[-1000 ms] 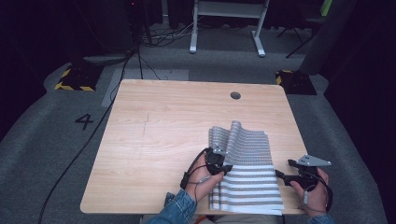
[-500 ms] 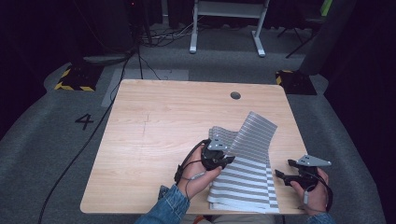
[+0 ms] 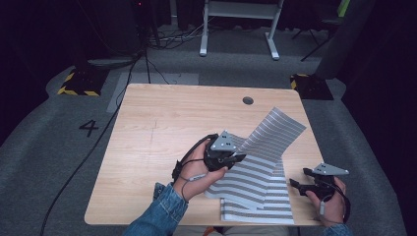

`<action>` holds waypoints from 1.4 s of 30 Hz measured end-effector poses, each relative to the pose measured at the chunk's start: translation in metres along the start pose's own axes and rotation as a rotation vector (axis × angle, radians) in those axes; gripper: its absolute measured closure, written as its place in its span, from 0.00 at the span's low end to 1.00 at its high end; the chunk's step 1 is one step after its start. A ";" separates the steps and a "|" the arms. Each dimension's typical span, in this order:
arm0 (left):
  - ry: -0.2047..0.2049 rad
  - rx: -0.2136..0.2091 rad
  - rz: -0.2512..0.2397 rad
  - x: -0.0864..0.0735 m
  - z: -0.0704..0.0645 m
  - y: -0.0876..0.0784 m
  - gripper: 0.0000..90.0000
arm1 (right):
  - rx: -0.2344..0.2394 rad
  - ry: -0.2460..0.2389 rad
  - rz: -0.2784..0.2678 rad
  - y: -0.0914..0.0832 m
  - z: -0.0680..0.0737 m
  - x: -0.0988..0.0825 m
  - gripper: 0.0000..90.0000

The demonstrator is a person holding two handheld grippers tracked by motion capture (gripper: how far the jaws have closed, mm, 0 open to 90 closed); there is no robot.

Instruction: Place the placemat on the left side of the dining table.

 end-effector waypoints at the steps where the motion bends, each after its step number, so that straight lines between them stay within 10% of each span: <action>1: 0.018 0.009 0.001 0.005 0.000 -0.007 0.99 | 0.000 0.000 0.000 0.000 0.000 0.000 0.24; 17: 0.114 0.045 -0.021 0.021 0.010 -0.061 0.99 | 0.000 -0.001 -0.001 0.000 0.000 0.000 0.24; 42: 0.063 0.149 -0.057 -0.008 0.033 -0.154 0.99 | -0.006 0.001 0.005 0.000 0.000 0.000 0.24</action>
Point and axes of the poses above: each handheld gripper's, and its own axes: y roughly forward along the jaws, x roughly out of its top, z roughly to its left, the point moved 8 cm from there along y, roughly forward along the jaws, and after that the axes turned 14 degrees about -y, right-handed, at the moved point
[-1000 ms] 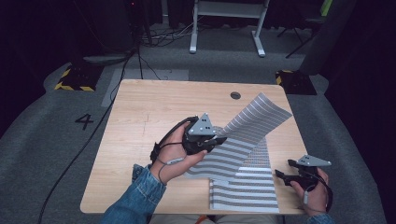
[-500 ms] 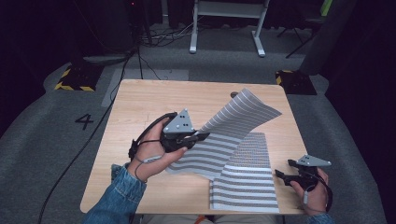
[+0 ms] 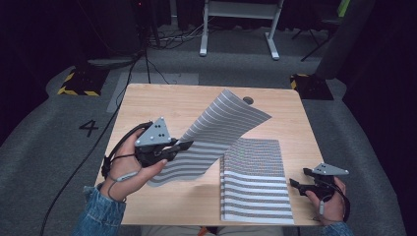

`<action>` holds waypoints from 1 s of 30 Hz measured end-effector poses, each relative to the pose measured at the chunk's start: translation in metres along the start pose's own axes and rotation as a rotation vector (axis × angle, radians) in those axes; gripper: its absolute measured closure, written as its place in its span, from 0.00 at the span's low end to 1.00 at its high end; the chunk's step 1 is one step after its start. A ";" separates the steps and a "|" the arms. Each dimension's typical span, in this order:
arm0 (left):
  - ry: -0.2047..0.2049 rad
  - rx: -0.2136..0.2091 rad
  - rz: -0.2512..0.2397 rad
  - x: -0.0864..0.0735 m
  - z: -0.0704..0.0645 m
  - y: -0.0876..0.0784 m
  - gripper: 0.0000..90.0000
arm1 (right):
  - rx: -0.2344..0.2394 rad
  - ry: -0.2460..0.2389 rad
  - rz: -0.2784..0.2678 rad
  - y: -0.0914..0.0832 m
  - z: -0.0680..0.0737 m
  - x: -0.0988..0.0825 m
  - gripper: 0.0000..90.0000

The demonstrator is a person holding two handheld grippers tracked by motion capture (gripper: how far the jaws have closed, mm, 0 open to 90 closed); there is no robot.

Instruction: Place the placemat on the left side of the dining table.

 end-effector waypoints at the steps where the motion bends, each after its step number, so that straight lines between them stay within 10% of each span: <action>1: -0.005 -0.001 0.002 -0.001 0.000 -0.004 0.99 | 0.000 0.000 0.000 0.000 0.000 0.000 0.24; 16: -0.153 -0.008 0.032 -0.035 0.030 -0.029 0.99 | 0.002 0.003 0.000 0.000 0.000 0.000 0.24; 21: -0.236 0.009 0.080 -0.053 0.077 -0.011 0.99 | 0.002 0.003 0.000 0.000 0.000 0.000 0.24; 30: -0.224 0.136 0.177 -0.084 0.130 0.019 0.99 | 0.001 0.004 0.001 0.000 0.000 0.000 0.24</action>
Point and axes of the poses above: each handheld gripper's, and its own axes: y roughly forward along the jaws, x roughly out of its top, z roughly to its left, the point moved 8 cm from there along y, roughly forward along the jaws, and after that the axes turned 14 degrees about -y, right-handed, at the moved point
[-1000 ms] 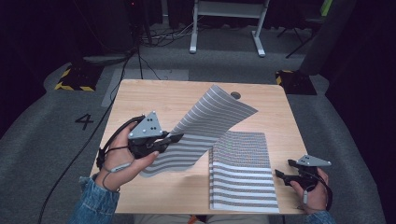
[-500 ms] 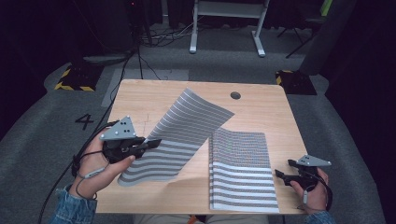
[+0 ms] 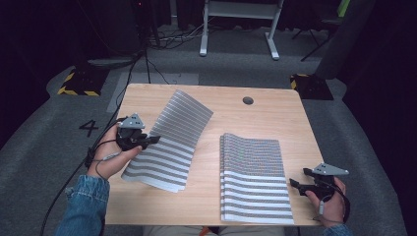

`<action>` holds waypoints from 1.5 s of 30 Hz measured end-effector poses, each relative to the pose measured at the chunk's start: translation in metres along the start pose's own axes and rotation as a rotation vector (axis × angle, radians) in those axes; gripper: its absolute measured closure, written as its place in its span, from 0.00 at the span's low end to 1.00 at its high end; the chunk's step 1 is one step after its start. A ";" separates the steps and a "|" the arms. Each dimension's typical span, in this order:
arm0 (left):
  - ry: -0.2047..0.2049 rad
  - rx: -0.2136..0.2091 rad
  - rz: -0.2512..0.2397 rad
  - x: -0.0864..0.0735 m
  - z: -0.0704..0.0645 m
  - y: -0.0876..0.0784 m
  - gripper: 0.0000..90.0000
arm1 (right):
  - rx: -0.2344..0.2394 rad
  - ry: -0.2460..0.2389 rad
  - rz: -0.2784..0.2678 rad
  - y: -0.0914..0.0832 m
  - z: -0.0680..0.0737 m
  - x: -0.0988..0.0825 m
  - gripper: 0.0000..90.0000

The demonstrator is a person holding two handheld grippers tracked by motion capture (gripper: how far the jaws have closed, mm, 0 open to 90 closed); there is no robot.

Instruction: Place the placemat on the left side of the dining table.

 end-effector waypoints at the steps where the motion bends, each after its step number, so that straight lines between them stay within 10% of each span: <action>1: 0.004 -0.001 0.005 -0.001 0.003 0.002 0.99 | -0.001 0.000 0.000 0.000 0.000 0.000 0.24; 8: 0.047 0.093 0.026 -0.003 0.027 0.017 0.96 | -0.004 0.012 -0.001 -0.001 0.001 0.000 0.25; 9: 0.047 0.093 0.026 -0.003 0.027 0.017 0.82 | -0.004 0.012 -0.001 -0.001 0.001 0.000 0.25; 10: 0.088 0.213 -0.069 0.008 0.042 0.016 0.57 | -0.004 0.012 -0.001 -0.001 0.001 0.000 0.25; 11: 0.071 0.240 -0.114 0.013 0.045 0.013 0.43 | -0.004 0.012 -0.001 -0.001 0.001 0.000 0.25; 16: 0.079 0.309 -0.152 0.023 0.036 -0.005 0.38 | -0.003 0.012 -0.001 -0.001 0.001 0.000 0.25; 28: 0.136 0.051 -0.111 0.002 -0.063 0.025 0.35 | -0.003 0.012 -0.002 -0.001 0.001 0.000 0.25; 38: 0.085 -0.025 -0.044 -0.030 -0.068 0.067 0.36 | -0.002 0.012 -0.002 -0.001 0.001 0.000 0.25; 45: 0.087 0.002 0.070 -0.058 -0.062 0.103 0.36 | -0.002 0.012 -0.002 -0.001 0.001 0.000 0.25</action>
Point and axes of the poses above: each handheld gripper's, and its own axes: y roughly forward along the jaws, x roughly out of its top, z roughly to its left, the point moved 8 cm from there along y, roughly forward along the jaws, and after that the axes turned 14 degrees about -y, right-handed, at the moved point
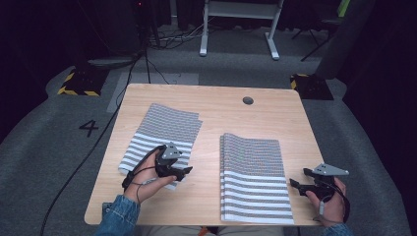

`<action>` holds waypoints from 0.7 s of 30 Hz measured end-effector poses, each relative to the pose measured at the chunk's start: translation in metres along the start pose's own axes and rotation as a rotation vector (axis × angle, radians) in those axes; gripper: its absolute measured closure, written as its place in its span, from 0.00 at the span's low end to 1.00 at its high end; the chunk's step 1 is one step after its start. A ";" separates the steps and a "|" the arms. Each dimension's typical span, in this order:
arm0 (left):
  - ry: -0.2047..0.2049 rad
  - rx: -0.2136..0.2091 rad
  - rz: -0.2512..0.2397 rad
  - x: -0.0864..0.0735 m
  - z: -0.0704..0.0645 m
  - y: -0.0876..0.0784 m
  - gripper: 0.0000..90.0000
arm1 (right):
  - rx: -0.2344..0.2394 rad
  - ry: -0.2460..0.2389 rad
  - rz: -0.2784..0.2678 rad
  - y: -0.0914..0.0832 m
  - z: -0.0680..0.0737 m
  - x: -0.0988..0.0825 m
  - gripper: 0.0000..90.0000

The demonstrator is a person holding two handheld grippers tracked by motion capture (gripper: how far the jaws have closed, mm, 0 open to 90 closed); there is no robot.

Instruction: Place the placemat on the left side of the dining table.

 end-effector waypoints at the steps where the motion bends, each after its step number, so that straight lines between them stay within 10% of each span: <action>1: -0.008 -0.005 0.019 -0.005 0.001 0.007 0.36 | 0.000 0.000 0.000 0.000 0.000 0.000 0.25; 7: -0.045 0.001 0.072 -0.022 0.009 0.022 0.37 | 0.000 0.000 0.000 0.000 0.000 0.000 0.25; 14: -0.009 0.006 0.025 -0.023 0.015 0.021 0.43 | 0.000 0.000 0.000 0.000 0.000 0.000 0.25; 21: -0.048 -0.008 -0.023 -0.023 0.030 0.015 0.80 | 0.000 0.000 0.000 0.000 0.000 0.000 0.25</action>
Point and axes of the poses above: each handheld gripper's, and its own axes: y roughly forward along the jaws, x roughly out of its top, z roughly to its left, the point moved 8 cm from there along y, roughly forward along the jaws, and after that the axes turned 14 degrees about -y, right-handed, at the moved point
